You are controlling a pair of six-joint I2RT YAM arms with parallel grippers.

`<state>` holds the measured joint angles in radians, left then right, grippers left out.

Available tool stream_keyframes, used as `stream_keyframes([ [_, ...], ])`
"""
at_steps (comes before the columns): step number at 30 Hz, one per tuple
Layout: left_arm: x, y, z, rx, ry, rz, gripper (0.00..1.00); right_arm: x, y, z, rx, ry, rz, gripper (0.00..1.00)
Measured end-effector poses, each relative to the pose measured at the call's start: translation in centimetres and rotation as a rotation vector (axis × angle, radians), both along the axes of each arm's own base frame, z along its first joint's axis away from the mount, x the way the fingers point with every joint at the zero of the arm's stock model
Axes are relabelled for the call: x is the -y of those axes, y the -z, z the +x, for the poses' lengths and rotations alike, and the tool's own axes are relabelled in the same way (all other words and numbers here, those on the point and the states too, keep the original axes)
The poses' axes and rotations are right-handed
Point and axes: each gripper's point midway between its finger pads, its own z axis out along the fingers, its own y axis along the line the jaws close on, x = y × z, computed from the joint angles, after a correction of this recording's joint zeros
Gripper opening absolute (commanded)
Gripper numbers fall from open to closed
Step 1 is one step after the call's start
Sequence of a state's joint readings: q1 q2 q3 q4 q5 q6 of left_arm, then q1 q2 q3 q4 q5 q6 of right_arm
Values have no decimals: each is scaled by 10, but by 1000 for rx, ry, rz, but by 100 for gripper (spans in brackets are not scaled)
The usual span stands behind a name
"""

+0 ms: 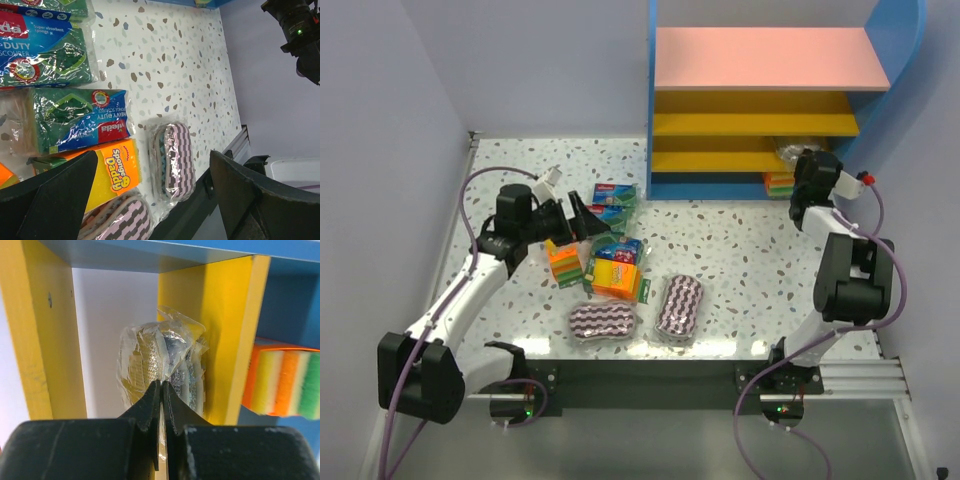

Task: Place and organize the cleaning sponges onto the shelf

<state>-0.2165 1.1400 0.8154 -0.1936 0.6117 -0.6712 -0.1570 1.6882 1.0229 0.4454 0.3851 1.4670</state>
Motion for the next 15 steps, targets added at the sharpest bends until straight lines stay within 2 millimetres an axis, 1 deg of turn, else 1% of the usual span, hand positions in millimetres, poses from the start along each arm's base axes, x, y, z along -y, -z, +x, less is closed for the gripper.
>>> stream_keyframes([
  [4, 0, 2, 4, -1, -5, 1, 100, 0, 0, 11, 25, 6, 22, 0],
  [8, 1, 0, 8, 7, -8, 1, 100, -2, 3, 14, 34, 16, 36, 0],
  [11, 1, -1, 10, 11, -10, 1, 100, -5, 2, 15, 44, 14, 44, 0],
  [15, 1, 0, 13, 8, -10, 1, 100, -11, 1, 16, 49, 19, 44, 4],
])
